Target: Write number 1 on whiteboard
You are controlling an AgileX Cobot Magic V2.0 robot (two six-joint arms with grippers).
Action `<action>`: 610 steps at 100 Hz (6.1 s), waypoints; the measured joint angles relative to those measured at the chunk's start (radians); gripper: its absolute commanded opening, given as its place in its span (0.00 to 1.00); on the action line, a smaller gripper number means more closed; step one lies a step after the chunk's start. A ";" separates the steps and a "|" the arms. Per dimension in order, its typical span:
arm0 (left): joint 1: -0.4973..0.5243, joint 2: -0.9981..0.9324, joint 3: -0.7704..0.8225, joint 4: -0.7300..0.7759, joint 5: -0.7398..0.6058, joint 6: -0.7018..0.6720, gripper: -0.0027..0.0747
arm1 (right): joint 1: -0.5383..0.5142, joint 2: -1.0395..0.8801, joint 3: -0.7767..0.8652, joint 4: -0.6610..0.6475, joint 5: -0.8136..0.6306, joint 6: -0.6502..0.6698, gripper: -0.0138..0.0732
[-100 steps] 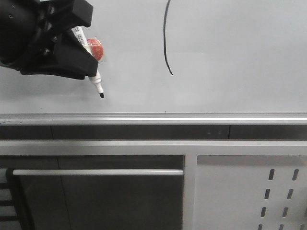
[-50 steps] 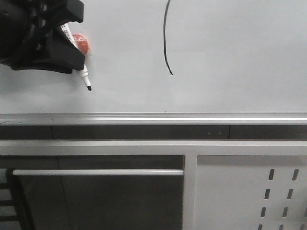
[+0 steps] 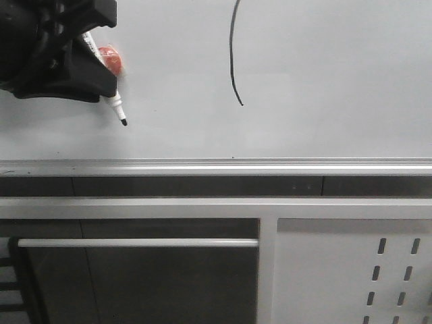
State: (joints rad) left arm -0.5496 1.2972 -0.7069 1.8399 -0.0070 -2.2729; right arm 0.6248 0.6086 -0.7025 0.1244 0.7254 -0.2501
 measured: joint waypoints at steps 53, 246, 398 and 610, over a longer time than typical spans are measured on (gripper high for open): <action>0.000 0.000 0.000 -0.002 -0.024 0.033 0.46 | 0.000 0.000 0.000 -0.002 0.000 0.000 0.07; 0.002 -1.207 0.634 0.002 -0.026 0.240 0.01 | 0.000 -0.338 0.342 -0.021 -0.338 0.000 0.09; 0.004 -1.208 0.643 -0.001 0.007 0.256 0.01 | 0.000 -0.619 0.486 -0.040 -0.430 0.000 0.09; 0.004 -1.208 0.643 -0.001 0.007 0.256 0.01 | -0.662 -0.619 0.715 -0.071 -0.390 0.141 0.09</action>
State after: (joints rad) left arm -0.5461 0.0892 -0.0641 1.8385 0.0000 -2.0167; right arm -0.0371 -0.0107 0.0126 0.0532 0.3357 -0.1094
